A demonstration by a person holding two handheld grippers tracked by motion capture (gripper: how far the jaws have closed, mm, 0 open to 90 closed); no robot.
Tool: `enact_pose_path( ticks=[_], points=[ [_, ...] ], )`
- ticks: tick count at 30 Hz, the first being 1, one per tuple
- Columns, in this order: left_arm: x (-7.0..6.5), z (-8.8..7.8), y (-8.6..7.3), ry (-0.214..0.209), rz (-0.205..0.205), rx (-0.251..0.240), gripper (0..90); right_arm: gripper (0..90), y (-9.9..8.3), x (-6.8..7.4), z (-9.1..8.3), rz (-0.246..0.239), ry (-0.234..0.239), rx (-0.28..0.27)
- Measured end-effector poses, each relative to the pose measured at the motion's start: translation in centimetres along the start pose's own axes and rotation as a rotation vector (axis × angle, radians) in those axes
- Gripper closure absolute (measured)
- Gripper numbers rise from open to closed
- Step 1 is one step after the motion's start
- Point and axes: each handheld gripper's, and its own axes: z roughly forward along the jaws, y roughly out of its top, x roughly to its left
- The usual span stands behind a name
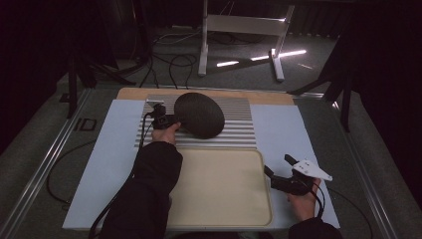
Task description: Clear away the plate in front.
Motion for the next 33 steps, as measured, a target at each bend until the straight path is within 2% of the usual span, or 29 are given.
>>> enact_pose_path(
  ticks=[2, 6, 10, 14, 19, 28, 33],
  points=[
    [-0.13, -0.08, 0.02, 0.003, -0.016, 0.002, 83.1, 9.1, 0.01, 0.03, 0.01, -0.003, 0.002, 0.0],
    [0.16, -0.06, -0.16, -0.017, -0.097, -0.016, 85.5, 9.1, 0.01, -0.01, -0.02, -0.002, -0.003, -0.001],
    [0.25, -0.1, -0.24, -0.024, -0.12, -0.024, 85.9, 9.1, -0.02, -0.09, -0.06, 0.0, -0.003, -0.002],
    [0.08, -0.19, -0.32, -0.017, -0.138, -0.041, 86.0, 9.1, -0.04, -0.12, -0.04, 0.001, -0.003, -0.001],
    [0.27, -0.29, -0.5, -0.024, -0.159, -0.039, 86.0, 9.2, -0.06, -0.13, -0.06, 0.003, -0.004, 0.0],
    [0.1, -0.66, -0.56, -0.024, -0.146, -0.026, 86.0, 9.2, -0.1, -0.16, -0.05, 0.002, -0.006, 0.001],
    [0.39, -0.89, -0.71, -0.054, -0.175, -0.018, 85.8, 9.2, -0.12, -0.18, -0.06, 0.001, -0.01, 0.002]
  ],
)
